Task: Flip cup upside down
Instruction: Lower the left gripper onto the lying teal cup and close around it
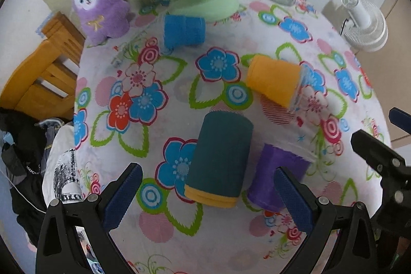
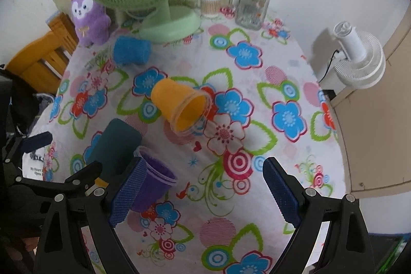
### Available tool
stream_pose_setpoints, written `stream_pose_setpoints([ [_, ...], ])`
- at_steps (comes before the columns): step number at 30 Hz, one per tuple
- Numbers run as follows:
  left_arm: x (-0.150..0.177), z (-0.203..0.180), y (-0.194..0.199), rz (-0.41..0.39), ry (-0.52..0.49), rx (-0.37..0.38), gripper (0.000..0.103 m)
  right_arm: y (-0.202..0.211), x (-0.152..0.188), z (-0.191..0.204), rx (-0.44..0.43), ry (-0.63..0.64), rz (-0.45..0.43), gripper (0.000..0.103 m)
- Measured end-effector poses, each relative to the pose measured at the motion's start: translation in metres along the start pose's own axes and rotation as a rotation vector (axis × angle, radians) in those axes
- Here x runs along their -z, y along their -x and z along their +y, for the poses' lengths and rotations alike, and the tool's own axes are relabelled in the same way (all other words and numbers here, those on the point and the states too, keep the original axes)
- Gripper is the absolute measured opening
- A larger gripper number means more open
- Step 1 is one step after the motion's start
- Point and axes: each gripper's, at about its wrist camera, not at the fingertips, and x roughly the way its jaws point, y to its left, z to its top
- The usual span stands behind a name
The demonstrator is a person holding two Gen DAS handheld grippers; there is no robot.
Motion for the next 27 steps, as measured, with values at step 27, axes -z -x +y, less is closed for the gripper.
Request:
stream_pose_setpoints([
  [27, -0.017, -0.005, -0.106, 0.164, -0.047, 0.1, 0.098, -0.088, -0.017, 0.012, 0.003, -0.042, 0.163, 0.093],
])
